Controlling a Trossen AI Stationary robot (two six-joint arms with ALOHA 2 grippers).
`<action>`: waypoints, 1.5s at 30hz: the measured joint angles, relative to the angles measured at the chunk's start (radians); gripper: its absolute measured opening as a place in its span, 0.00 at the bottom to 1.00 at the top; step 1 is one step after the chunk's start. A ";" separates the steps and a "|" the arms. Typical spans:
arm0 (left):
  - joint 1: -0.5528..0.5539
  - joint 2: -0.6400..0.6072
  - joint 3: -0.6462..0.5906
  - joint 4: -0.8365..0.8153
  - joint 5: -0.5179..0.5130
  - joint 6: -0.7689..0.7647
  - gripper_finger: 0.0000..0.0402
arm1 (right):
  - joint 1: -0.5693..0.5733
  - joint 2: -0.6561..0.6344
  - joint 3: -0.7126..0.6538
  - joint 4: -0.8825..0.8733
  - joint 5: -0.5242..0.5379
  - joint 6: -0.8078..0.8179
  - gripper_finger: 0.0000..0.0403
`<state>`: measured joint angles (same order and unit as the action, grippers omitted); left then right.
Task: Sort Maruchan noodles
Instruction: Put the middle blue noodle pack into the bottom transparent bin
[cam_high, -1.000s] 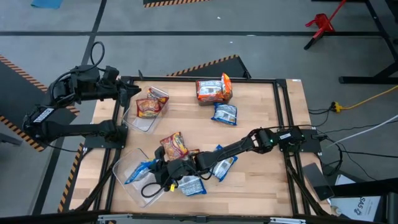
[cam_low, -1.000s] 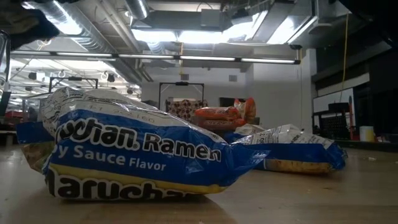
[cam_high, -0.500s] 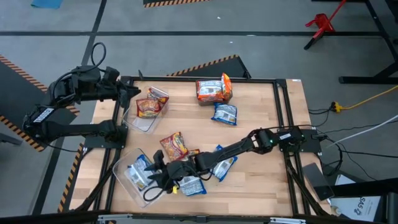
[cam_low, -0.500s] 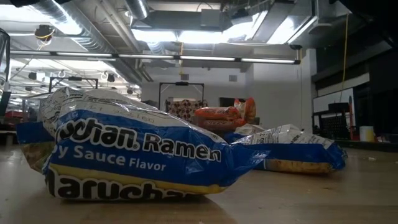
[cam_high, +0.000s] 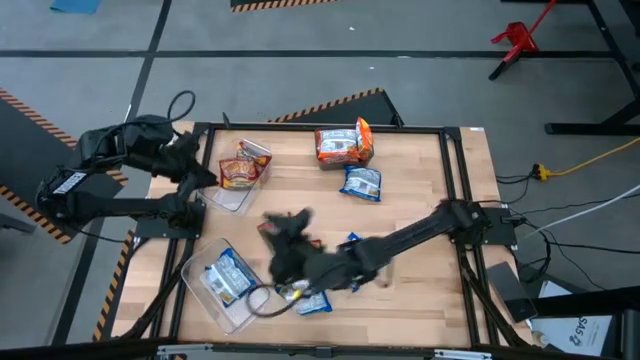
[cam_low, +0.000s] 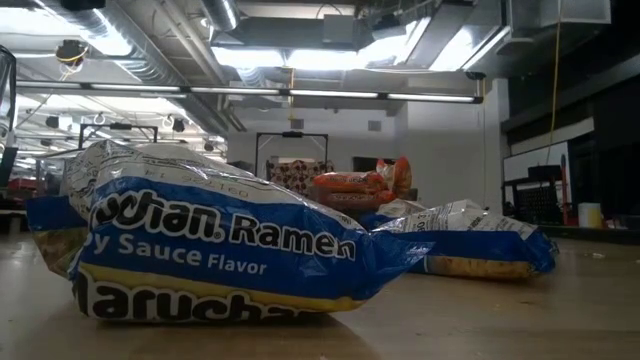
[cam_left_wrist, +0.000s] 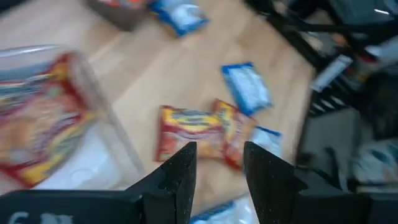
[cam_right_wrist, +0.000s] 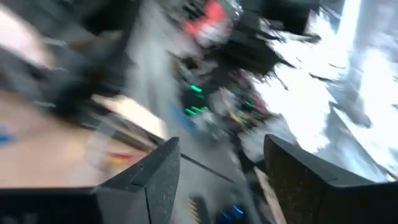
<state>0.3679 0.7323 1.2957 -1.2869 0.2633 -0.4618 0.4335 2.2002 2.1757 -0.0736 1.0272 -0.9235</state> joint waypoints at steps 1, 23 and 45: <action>-0.011 -0.002 0.000 0.012 0.018 -0.001 0.32 | 0.000 -0.041 0.000 -0.016 0.052 -0.019 0.54; -0.090 -0.004 0.000 0.562 -0.352 0.242 0.32 | -0.022 -0.830 0.001 -0.966 -0.225 0.994 0.54; -0.200 0.274 -0.002 0.299 -0.102 0.022 0.32 | -0.021 -1.065 -0.055 -1.497 -0.112 1.179 0.54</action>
<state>0.1682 1.0067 1.2942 -0.9884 0.1615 -0.4397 0.4122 1.1349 2.1204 -1.5704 0.9153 0.2553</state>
